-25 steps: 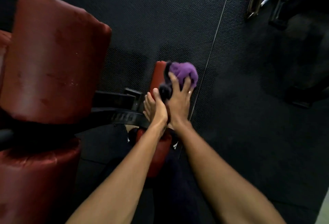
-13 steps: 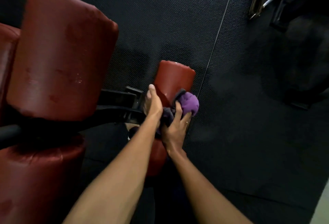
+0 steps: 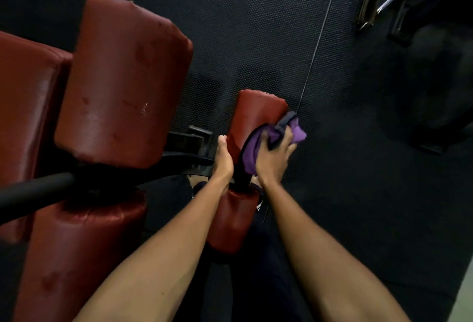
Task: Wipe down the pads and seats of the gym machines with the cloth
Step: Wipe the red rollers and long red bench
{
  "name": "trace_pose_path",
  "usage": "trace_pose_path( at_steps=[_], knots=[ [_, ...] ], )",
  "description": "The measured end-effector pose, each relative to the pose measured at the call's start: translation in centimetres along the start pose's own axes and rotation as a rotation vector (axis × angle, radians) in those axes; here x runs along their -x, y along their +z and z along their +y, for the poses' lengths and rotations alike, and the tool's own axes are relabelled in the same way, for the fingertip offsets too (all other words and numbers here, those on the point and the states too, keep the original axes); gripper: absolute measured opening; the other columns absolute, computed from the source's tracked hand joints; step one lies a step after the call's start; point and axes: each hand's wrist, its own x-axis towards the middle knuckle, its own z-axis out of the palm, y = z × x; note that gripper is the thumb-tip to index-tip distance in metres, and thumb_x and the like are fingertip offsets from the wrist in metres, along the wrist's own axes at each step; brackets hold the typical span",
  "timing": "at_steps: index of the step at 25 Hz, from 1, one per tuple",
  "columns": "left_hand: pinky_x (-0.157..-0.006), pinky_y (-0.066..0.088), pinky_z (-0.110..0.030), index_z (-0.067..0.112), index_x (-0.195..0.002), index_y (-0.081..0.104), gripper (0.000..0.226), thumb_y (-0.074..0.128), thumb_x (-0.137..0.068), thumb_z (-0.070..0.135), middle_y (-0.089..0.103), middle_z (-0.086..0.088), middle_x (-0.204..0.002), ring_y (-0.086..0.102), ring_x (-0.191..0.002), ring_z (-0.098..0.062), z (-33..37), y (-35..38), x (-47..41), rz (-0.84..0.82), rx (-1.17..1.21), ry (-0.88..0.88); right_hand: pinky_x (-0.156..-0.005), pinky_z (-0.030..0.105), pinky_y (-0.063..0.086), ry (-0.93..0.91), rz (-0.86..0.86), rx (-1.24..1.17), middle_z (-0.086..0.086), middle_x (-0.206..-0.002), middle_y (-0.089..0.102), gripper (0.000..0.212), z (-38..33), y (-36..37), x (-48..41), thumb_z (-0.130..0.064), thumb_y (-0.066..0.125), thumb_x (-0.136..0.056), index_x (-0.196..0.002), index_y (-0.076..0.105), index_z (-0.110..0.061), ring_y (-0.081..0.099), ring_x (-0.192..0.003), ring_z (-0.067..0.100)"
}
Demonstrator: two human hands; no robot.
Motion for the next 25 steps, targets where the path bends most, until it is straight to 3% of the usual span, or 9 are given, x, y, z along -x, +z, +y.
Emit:
trace_pose_path(
  at_steps=[3,5,6,8,11,15,19,23,25],
  knots=[
    [-0.108,0.047,-0.041,0.014,-0.129,0.063,0.106,0.026,-0.075,0.097,0.066,-0.006,-0.13,0.066,-0.114,-0.023,0.3,-0.7,-3.9,-0.085,-0.078,-0.101,-0.105,0.057,0.041,-0.176,-0.163,0.221,0.024,-0.158,0.021,0.07,2.8,-0.3,5.0,-0.046,0.065,-0.092,-0.153,0.035,-0.029,0.033,-0.14,0.046],
    [-0.083,0.057,-0.028,0.011,-0.109,0.069,0.092,0.016,-0.09,0.083,0.077,-0.007,-0.101,0.074,-0.089,-0.019,2.6,0.0,-3.2,-0.135,-0.06,-0.15,-0.108,0.06,0.037,-0.36,-0.2,0.355,0.022,-0.159,0.023,0.065,2.4,-0.3,4.9,-0.043,0.068,-0.09,-0.15,0.044,-0.03,0.029,-0.142,0.048],
    [-0.077,0.057,-0.025,0.012,-0.112,0.068,0.086,0.013,-0.096,0.075,0.076,-0.004,-0.097,0.074,-0.092,-0.019,4.6,0.5,-0.9,-0.157,-0.037,-0.161,-0.109,0.062,0.038,-0.498,-0.169,0.415,0.021,-0.158,0.027,0.063,2.1,0.1,3.8,-0.04,0.069,-0.088,-0.147,0.049,-0.031,0.031,-0.14,0.051],
    [-0.099,0.052,-0.033,0.019,-0.143,0.051,0.091,0.017,-0.089,0.083,0.063,0.002,-0.131,0.059,-0.126,-0.02,5.1,0.6,1.0,-0.248,-0.037,-0.165,-0.11,0.064,0.037,-0.678,-0.112,0.48,0.015,-0.157,0.03,0.063,0.2,0.8,0.6,-0.039,0.072,-0.084,-0.143,0.053,-0.034,0.032,-0.138,0.054],
    [-0.116,0.034,-0.049,0.034,-0.153,0.037,0.106,0.019,-0.071,0.098,0.042,0.007,-0.156,0.038,-0.145,-0.022,3.4,1.7,1.1,-0.095,-0.063,-0.104,-0.105,0.061,0.044,-0.533,-0.111,0.43,0.008,-0.162,0.02,0.062,-3.4,0.5,-3.5,-0.045,0.068,-0.089,-0.147,0.044,-0.041,0.028,-0.142,0.052],
    [-0.124,0.005,-0.037,0.02,-0.16,0.022,0.066,0.014,-0.105,0.056,0.02,0.0,-0.166,0.015,-0.153,-0.018,3.5,2.9,2.6,0.038,-0.356,0.05,-0.095,0.054,0.052,-0.236,-0.005,0.099,0.014,-0.155,0.028,0.063,-2.9,-0.5,-4.0,-0.037,0.063,-0.093,-0.149,0.035,-0.037,0.048,-0.13,0.044],
    [-0.121,0.028,-0.043,0.025,-0.145,0.051,0.103,0.017,-0.079,0.095,0.05,-0.004,-0.151,0.048,-0.137,-0.022,1.7,1.3,-2.9,0.014,-0.179,-0.064,-0.098,0.055,0.05,-0.131,-0.075,0.058,0.023,-0.154,0.028,0.066,1.5,-0.6,1.8,-0.04,0.064,-0.094,-0.152,0.034,-0.03,0.046,-0.131,0.047],
    [-0.068,0.059,-0.022,0.01,-0.098,0.07,0.087,0.009,-0.097,0.072,0.077,-0.006,-0.084,0.072,-0.069,-0.016,4.0,1.7,-3.7,-0.102,0.014,-0.166,-0.11,0.061,0.038,-0.316,-0.251,0.319,0.025,-0.159,0.021,0.073,2.6,-0.6,4.1,-0.035,0.068,-0.086,-0.153,0.039,-0.032,0.026,-0.143,0.05],
    [-0.094,0.055,-0.029,0.016,-0.126,0.066,0.101,0.019,-0.08,0.093,0.071,-0.001,-0.121,0.069,-0.101,-0.015,3.0,1.7,-3.2,-0.104,-0.086,-0.171,-0.111,0.065,0.036,-0.481,-0.235,0.371,0.019,-0.161,0.021,0.069,1.0,-0.2,1.9,-0.033,0.069,-0.085,-0.149,0.043,-0.036,0.022,-0.144,0.053]
  ],
)
